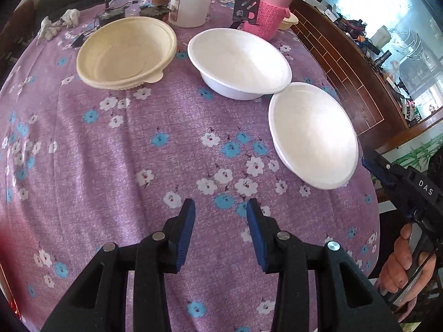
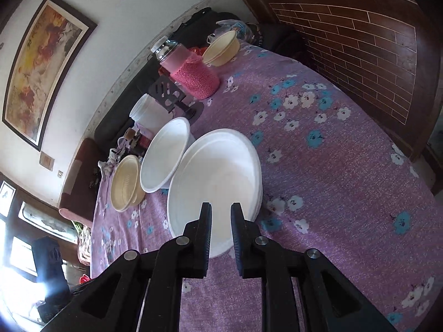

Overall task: Organize plates and bowls
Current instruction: 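Move both tools toward the rim of the nearer white paper bowl, then close both grippers on the rim of the white paper bowl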

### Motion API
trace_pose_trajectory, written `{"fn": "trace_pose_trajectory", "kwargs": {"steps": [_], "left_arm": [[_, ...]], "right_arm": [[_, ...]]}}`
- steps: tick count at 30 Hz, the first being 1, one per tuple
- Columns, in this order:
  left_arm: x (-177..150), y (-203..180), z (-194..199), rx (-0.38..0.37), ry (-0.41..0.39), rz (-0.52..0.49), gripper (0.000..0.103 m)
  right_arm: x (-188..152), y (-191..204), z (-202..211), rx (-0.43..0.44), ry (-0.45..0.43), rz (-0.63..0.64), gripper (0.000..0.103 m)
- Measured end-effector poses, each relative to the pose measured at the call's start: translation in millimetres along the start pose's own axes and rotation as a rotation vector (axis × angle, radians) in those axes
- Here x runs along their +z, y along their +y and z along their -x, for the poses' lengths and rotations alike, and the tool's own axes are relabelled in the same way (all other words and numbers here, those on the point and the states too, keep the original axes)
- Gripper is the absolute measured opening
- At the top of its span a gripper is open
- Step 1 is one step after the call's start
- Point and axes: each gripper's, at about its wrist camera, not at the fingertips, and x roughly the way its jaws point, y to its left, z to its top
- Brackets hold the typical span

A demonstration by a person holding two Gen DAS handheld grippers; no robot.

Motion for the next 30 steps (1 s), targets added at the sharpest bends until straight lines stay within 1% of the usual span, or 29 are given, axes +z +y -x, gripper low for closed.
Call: {"fn": "trace_pose_trajectory", "kwargs": {"steps": [4,6,8,10,14,17,21,24,30], "left_arm": [[14,-8,-9,-0.027,0.004,0.015,0.038],[20,-11,-14,-0.039,0.009,0.025,0.044],[25,-15,-18,-0.04,0.009,0.027,0.048],[31,-17,-21,-0.048,0.011,0.039,0.052],[42,-20,-30,-0.064,0.023,0.054,0.053],[48,-22,-38,-0.078,0.041,0.069,0.053],[54,-22,-50,-0.111,0.064,0.097,0.053],[56,-25,-54,-0.135,0.078,0.096,0.053],[65,-30,-54,-0.169,0.075,0.106,0.053]], "right_arm": [[7,-12,1,0.001,-0.01,-0.027,0.016],[10,-15,1,-0.01,-0.013,-0.029,0.017],[14,-19,0,-0.014,-0.012,-0.038,0.022],[17,-24,0,-0.021,-0.015,-0.049,0.03],[22,-33,-1,-0.024,-0.016,-0.072,0.032],[24,-38,-7,-0.006,-0.002,-0.088,0.032],[25,-37,-14,0.015,0.009,-0.09,0.032],[27,-33,-19,0.02,0.012,-0.084,0.032],[30,-33,-27,0.021,0.023,-0.088,0.032]]}}
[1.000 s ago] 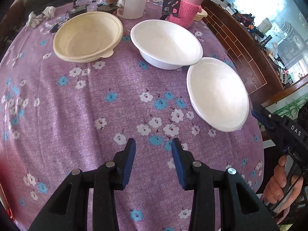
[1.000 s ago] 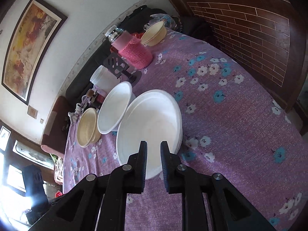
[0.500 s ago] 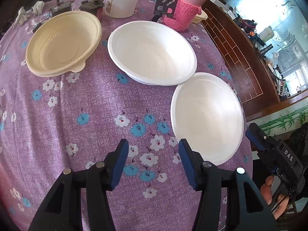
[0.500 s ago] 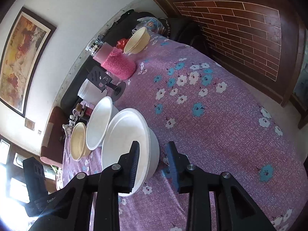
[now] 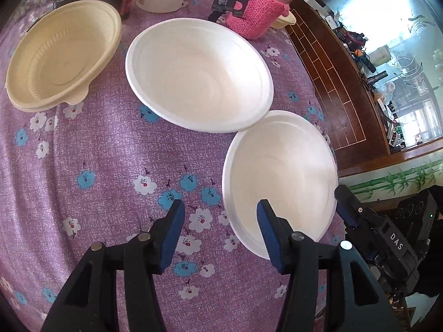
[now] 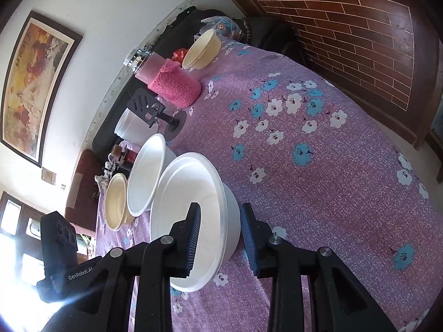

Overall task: Organize plates and bowls
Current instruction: 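Close both grippers on the rim of the white paper bowl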

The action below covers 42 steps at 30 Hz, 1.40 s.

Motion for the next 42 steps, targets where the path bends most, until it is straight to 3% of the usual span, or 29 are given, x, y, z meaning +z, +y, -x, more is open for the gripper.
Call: {"fn": "trace_pose_trajectory", "kwargs": {"steps": [9,12,14,23,27,29,42], "left_arm": [[12,-14,-8,-0.024,0.011,-0.01,0.05],[14,-19,-9,-0.032,0.012,-0.021,0.039],[14,-21,-10,-0.03,0.013,-0.03,0.025],[15,-19,-14,-0.019,0.023,-0.032,0.021],[16,-17,-14,-0.017,0.017,-0.023,0.016],[17,-15,-14,-0.019,0.012,-0.016,0.008],[12,-7,-7,-0.044,-0.014,-0.001,0.007]], "right_arm": [[1,-5,-7,0.011,0.006,-0.024,0.032],[2,-6,-8,0.01,0.005,-0.024,0.032],[2,-6,-9,0.01,0.008,-0.024,0.032],[2,-5,-15,0.012,0.017,-0.02,0.032],[1,-5,-14,-0.007,-0.002,-0.021,0.012],[1,-8,-14,-0.012,-0.012,-0.031,0.009],[-1,-5,-13,-0.018,-0.015,-0.02,0.008]]}}
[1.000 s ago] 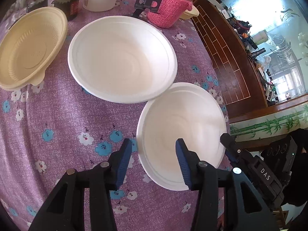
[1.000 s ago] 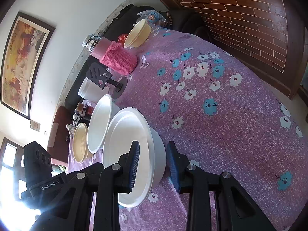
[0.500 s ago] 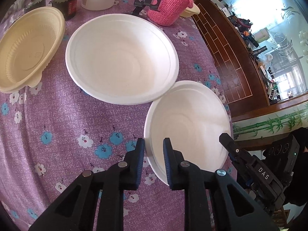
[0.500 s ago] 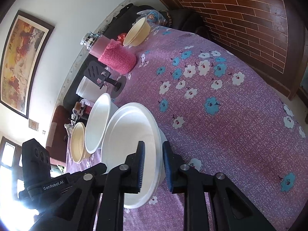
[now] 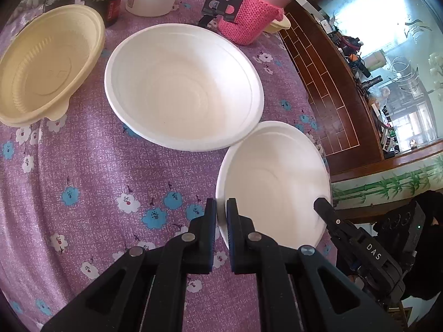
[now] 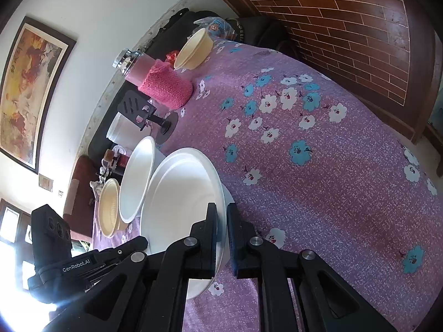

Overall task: Organize plates and bowls
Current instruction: 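Close both grippers on the rim of the white paper bowl, then lift the white bowl with both grippers and carry it over the plate stack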

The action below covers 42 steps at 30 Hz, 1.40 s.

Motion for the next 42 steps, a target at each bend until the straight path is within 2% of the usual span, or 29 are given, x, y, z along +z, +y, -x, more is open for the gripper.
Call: {"fn": "trace_pose_trajectory", "kwargs": {"steps": [12,21,31,42], "left_arm": [[-15,10,34,-0.022,-0.036,0.003,0.007],[-43,40,66,-0.035,-0.068,0.032,0.007],[-79,111,126,-0.002,-0.159,0.123,0.007],[-122,204,221,0.077,-0.305,0.262,0.007]], "right_arm": [[-14,26,12,-0.005,-0.007,0.05,0.007],[-37,56,20,-0.003,-0.002,0.109,0.007],[-85,118,-2,0.043,0.055,0.215,0.007],[-155,222,-40,0.147,0.145,0.375,0.007]]}}
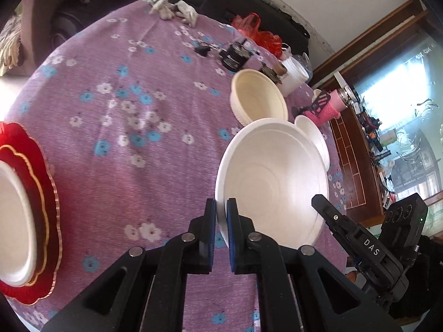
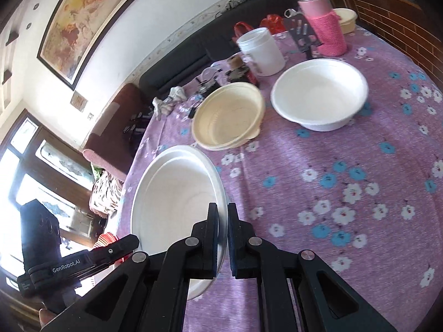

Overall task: Organize plates and bowls
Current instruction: 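Lift the white bowl with both grippers and carry it over the plate stack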

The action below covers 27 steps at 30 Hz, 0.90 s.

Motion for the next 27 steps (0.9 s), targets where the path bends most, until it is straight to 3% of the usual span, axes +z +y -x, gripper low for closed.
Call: {"fn": "trace_pose_trajectory", "kwargs": {"steps": [10,27], "left_arm": [[2,56,60,0.035,-0.094,0.079,0.007],[-6,124,133,0.093,-0.204,0.175,0.007]], "right_arm": [[-14,80,-30,0.079,0.038,0.102,0.007],[-40,174,-64,0.152,0.098,0.226,0.008]]}}
